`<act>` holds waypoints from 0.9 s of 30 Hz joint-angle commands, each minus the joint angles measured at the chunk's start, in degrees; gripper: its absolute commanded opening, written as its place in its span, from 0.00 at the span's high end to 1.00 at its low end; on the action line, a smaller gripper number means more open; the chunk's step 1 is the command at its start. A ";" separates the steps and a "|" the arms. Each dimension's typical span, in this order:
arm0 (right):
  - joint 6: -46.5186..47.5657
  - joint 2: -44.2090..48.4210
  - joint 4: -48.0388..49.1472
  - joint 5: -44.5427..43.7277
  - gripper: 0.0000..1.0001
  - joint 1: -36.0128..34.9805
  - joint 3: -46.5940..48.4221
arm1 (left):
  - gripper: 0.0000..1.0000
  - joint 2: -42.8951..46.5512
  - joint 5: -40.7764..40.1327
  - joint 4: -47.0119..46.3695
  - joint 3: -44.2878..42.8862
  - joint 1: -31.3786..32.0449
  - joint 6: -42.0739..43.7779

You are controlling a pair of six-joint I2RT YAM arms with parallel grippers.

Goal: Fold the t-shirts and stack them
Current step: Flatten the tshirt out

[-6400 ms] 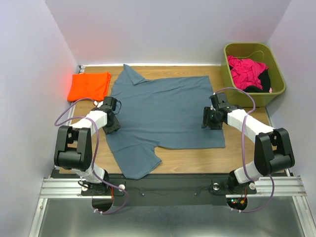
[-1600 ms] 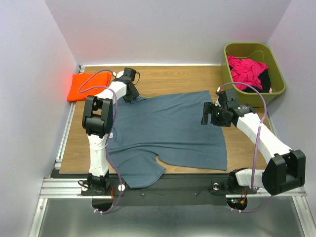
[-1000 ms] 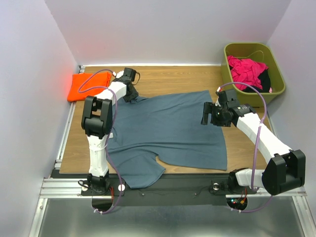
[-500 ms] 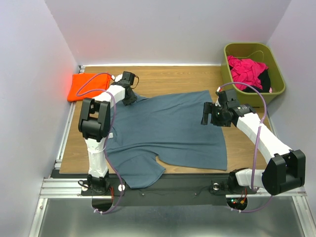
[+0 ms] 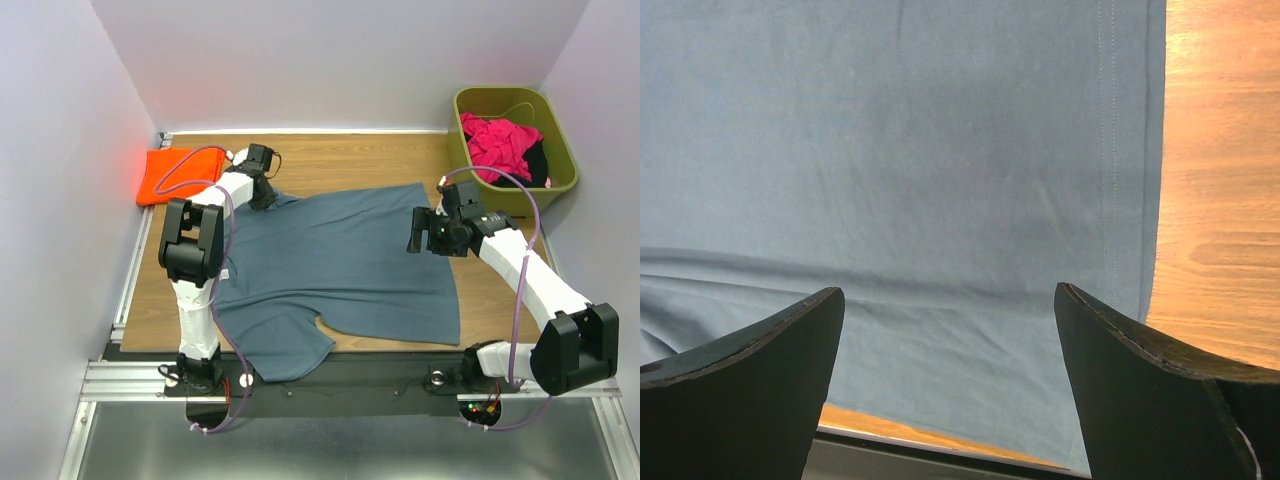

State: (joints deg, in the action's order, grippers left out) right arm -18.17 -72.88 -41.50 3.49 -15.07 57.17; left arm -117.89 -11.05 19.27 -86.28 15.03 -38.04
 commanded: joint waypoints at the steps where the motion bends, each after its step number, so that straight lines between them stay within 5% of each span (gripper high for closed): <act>1: 0.51 0.55 2.12 0.38 0.08 -0.22 -0.65 | 0.80 1.08 -0.99 -0.11 -3.10 0.18 1.30; 27: 0.86 0.72 2.03 -1.64 0.08 -0.14 -0.92 | 0.86 -9.46 4.80 -8.98 -22.70 2.90 9.82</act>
State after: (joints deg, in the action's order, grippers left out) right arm -17.89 -72.88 -41.50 2.96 -15.07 57.17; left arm -126.74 -8.58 15.05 -105.25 17.12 -31.75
